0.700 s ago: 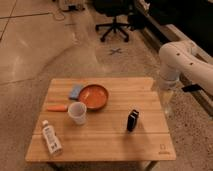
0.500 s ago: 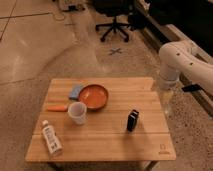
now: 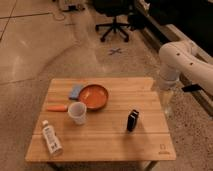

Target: Move the arm in a circular motion

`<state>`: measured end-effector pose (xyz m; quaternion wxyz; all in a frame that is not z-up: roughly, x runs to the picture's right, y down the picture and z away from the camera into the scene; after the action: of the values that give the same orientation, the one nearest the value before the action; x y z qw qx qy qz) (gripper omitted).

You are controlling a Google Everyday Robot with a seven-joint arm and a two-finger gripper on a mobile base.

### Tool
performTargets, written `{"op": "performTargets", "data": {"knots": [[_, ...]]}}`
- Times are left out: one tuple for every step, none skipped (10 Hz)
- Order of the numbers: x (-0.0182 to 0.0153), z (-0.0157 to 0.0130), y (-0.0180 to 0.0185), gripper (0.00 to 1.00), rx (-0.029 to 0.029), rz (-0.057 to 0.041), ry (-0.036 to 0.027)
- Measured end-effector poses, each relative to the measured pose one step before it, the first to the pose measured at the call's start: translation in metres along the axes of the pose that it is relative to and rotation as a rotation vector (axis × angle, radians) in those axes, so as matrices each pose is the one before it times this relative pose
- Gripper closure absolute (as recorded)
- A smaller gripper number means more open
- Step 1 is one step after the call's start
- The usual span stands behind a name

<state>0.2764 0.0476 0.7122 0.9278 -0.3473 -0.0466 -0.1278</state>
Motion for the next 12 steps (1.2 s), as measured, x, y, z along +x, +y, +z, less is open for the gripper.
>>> {"op": "performTargets", "data": {"knots": [[-0.00001,0.00002,0.00000,0.35,-0.00004,-0.00005,0.00002],[0.00001,0.00000,0.00001,0.35,0.00000,0.00004,0.00000],[0.00001,-0.00002,0.00000,0.35,0.00001,0.00002,0.00000],[-0.00002,0.00004,-0.00002,0.35,0.00000,-0.00002,-0.00008],[0.00002,-0.00002,0.00001,0.35,0.00000,0.00001,0.00006],[0.00000,-0.00001,-0.00002,0.35,0.00005,-0.00002,0.00000],[-0.00001,0.00002,0.00003,0.35,-0.00008,0.00007,-0.00012],[-0.00122,-0.00007,-0.00153,0.35,0.00034,-0.00252,0.00009],[-0.00393,-0.00011,-0.00536,0.35,0.00070,-0.01155,-0.00029],[-0.01065,0.00021,-0.01398,0.35,-0.00124,-0.02449,-0.00304],[-0.01176,-0.00017,-0.01333,0.35,-0.00148,-0.02018,0.00020],[-0.01484,0.00043,-0.01358,0.35,-0.00246,-0.01593,-0.00122]]}}
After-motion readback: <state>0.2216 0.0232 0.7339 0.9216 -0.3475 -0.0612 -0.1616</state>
